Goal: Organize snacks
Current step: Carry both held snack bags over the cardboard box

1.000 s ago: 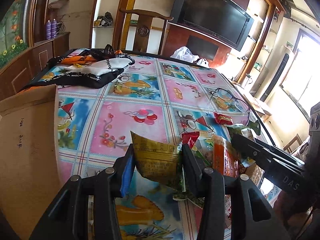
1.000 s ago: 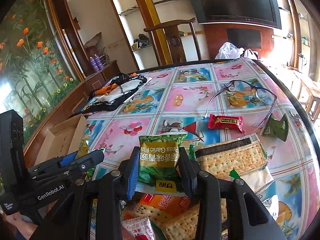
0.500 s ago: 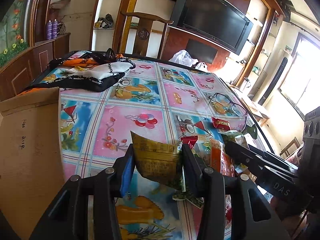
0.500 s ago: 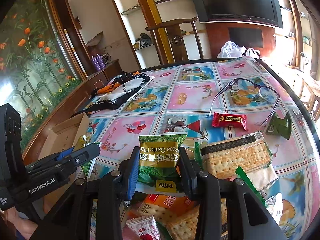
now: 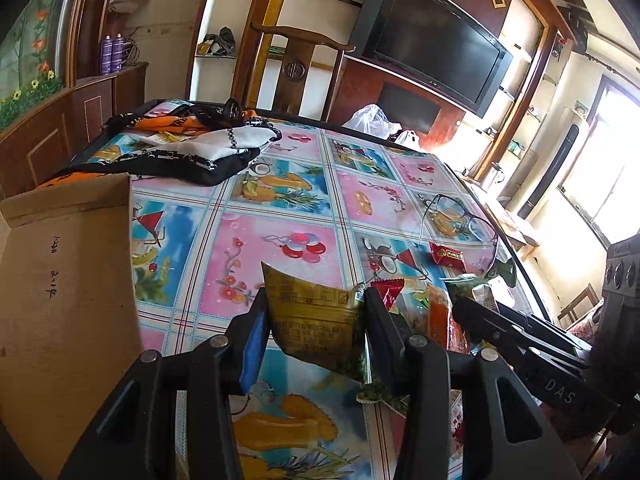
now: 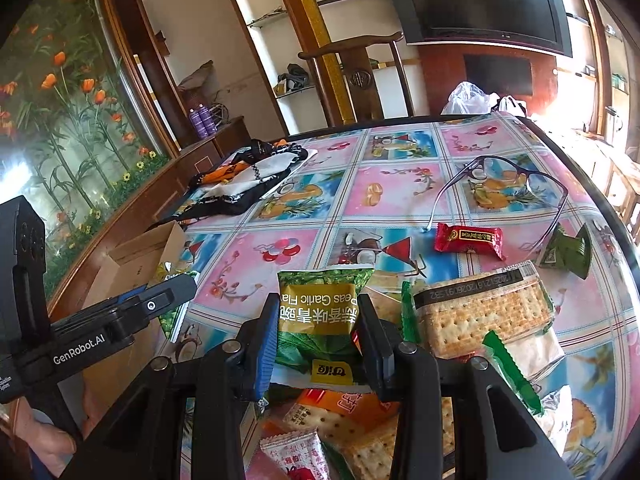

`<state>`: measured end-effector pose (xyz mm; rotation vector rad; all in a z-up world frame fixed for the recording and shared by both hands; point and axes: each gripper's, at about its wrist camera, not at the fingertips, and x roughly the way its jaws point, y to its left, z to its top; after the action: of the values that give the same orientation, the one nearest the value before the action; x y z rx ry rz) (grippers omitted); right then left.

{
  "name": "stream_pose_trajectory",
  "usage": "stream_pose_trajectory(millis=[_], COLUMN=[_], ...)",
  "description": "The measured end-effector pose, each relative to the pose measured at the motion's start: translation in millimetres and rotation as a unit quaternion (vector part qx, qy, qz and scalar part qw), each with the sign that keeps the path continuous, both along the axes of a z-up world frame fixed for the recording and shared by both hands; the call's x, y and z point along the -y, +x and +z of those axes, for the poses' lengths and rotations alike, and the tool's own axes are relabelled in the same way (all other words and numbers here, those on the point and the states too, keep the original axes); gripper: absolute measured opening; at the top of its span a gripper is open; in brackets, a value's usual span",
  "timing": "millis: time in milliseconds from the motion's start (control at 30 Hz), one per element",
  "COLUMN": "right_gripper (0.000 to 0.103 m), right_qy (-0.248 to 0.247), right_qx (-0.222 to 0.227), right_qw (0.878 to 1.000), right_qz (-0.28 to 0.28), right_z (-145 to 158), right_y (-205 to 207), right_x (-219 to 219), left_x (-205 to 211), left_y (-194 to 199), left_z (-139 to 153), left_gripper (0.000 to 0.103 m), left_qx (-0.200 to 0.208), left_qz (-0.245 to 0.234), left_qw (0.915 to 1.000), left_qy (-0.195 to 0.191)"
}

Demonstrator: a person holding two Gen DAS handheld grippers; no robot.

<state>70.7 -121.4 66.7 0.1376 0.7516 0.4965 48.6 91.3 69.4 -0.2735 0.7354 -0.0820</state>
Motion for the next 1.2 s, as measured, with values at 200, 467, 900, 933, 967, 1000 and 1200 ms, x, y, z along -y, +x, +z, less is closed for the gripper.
stream_pose_trajectory(millis=[200, 467, 900, 933, 967, 1000, 1200], right_gripper=[0.040, 0.040, 0.040, 0.040, 0.040, 0.040, 0.040], right_qy=[-0.002, -0.009, 0.006, 0.006, 0.004, 0.002, 0.004], right_qx=[0.004, 0.009, 0.022, 0.022, 0.023, 0.026, 0.033], right_qw=[1.000, 1.000, 0.999, 0.999, 0.999, 0.998, 0.996], right_qz=[-0.005, -0.009, 0.030, 0.038, 0.046, 0.052, 0.087], right_z=[0, -2, 7, 6, 6, 6, 8], right_y=[0, 0, -27, -29, -32, -35, -46], right_x=[1, -6, -72, -80, -87, -92, -115], left_x=[-6, -22, -92, -100, -105, -112, -152], left_y=[-1, -6, -26, -28, -29, -31, -33], left_z=[2, 12, 32, 33, 33, 33, 28], left_gripper=[0.044, 0.045, 0.045, 0.045, 0.045, 0.045, 0.045], left_qx=[0.001, 0.014, 0.035, 0.034, 0.034, 0.033, 0.017], left_qz=[0.006, 0.020, 0.090, 0.097, 0.102, 0.110, 0.160], left_qw=[1.0000, 0.9996, 0.9950, 0.9943, 0.9937, 0.9930, 0.9867], left_qy=[-0.004, -0.015, -0.028, -0.030, -0.031, -0.028, -0.023])
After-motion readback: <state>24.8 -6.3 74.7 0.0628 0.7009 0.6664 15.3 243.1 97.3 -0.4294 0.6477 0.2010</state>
